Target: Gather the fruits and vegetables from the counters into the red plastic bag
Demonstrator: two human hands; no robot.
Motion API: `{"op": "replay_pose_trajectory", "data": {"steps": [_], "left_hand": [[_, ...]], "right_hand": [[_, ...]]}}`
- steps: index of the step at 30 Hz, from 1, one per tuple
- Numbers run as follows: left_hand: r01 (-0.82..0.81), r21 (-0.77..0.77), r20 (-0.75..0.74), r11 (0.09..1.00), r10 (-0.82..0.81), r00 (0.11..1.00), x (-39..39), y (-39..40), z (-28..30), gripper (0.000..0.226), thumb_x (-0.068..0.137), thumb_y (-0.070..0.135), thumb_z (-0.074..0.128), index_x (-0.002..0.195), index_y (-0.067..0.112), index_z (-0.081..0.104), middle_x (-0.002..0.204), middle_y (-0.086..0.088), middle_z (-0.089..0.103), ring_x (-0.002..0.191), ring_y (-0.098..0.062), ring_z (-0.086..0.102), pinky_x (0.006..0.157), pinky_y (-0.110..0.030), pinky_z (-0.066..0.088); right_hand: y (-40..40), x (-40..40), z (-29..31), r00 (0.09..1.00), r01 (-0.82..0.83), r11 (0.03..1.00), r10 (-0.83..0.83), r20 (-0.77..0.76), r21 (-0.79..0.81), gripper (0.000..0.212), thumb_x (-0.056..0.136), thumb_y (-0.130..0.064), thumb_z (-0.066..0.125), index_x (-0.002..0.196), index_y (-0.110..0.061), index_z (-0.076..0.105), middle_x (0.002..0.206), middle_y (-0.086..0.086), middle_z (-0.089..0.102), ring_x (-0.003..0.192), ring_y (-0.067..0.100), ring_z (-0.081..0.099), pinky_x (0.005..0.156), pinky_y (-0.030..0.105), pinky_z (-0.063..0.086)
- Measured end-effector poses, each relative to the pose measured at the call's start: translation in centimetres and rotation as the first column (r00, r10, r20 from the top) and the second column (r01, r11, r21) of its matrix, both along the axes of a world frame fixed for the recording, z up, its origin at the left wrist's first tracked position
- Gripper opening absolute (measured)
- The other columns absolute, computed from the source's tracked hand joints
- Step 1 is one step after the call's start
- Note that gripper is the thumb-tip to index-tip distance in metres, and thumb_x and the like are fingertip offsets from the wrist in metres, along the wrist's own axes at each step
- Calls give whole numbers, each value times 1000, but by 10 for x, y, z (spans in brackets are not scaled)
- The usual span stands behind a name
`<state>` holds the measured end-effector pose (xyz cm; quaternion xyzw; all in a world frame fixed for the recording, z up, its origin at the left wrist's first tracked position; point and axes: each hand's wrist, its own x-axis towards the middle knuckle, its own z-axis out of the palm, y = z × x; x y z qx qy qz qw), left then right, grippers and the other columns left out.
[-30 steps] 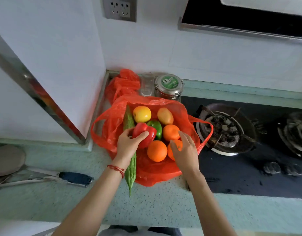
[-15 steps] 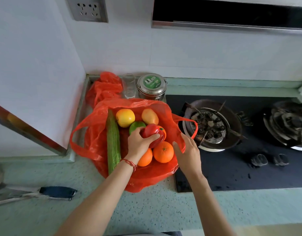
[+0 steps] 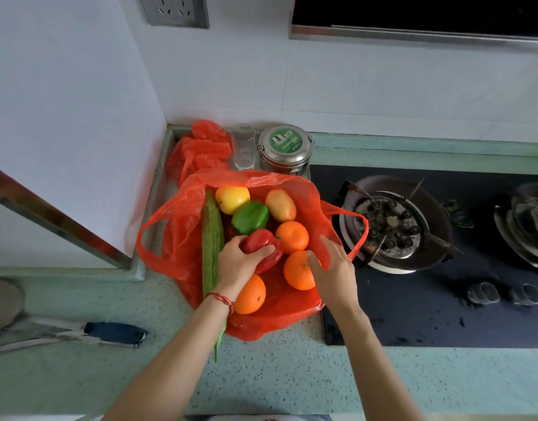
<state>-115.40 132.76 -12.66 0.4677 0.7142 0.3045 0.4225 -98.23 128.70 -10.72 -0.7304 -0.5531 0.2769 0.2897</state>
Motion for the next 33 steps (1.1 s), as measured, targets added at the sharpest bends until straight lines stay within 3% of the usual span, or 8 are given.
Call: {"op": "replay_pose_trajectory", "data": {"steps": [5, 10, 16, 21, 28, 31, 33], "left_hand": [[58, -53, 4, 997, -58, 998, 3, -5, -9, 40, 71, 39, 75, 96, 9, 68, 90, -9, 68, 84, -23, 60, 69, -25, 38], [85, -62, -13, 994, -86, 996, 1, 1, -13, 38, 75, 38, 72, 96, 6, 69, 92, -13, 70, 88, -27, 62, 67, -26, 37], [89, -49, -39, 995, -91, 995, -5, 1, -11, 58, 78, 40, 68, 121, 2, 57, 122, -17, 61, 114, -30, 54, 95, -37, 43], [70, 33, -49, 997, -68, 996, -9, -6, -3, 51, 84, 39, 60, 124, 7, 54, 125, -13, 59, 116, -25, 53, 98, -40, 43], [246, 215, -247, 945, -192, 950, -15, -16, 14, 49, 87, 31, 58, 127, 3, 50, 129, -14, 53, 122, -25, 47, 97, -24, 33], [357, 238, -411, 903, -239, 880, -19, -15, 15, 52, 88, 33, 57, 130, 3, 47, 135, -16, 49, 128, -29, 42, 104, -33, 33], [444, 234, -581, 865, -241, 777, -22, -17, 17, 55, 89, 41, 50, 132, 5, 46, 138, -16, 47, 131, -32, 38, 106, -42, 32]], "right_hand": [[0, 3, -2, 1000, 3, 1000, -3, -11, -9, 51, 91, -33, 54, 137, -14, 42, 141, 4, 45, 132, 17, 38, 101, 25, 31], [1, 5, -5, 1000, 7, 1000, -7, -16, -20, 50, 91, -33, 53, 137, -14, 42, 141, 3, 45, 132, 16, 37, 98, 20, 27], [1, 3, -4, 1000, -4, 1000, 4, -21, -9, 51, 91, -33, 54, 137, -13, 42, 140, 4, 46, 131, 17, 38, 101, 25, 32], [2, 0, -1, 999, -20, 1000, 20, -27, 14, 50, 91, -32, 54, 136, -14, 43, 139, 3, 47, 130, 17, 40, 103, 29, 34], [4, 0, 8, 990, -112, 992, 106, 98, 55, 50, 92, -34, 53, 136, -13, 42, 141, 4, 45, 132, 19, 37, 100, 31, 36], [6, 3, 11, 947, -195, 980, 179, 267, 34, 54, 93, -37, 49, 139, -12, 37, 146, 6, 38, 136, 21, 30, 106, 34, 31], [7, 6, 15, 902, -244, 970, 232, 364, -14, 57, 93, -40, 45, 142, -13, 32, 149, 7, 32, 139, 23, 23, 110, 36, 25]]}}
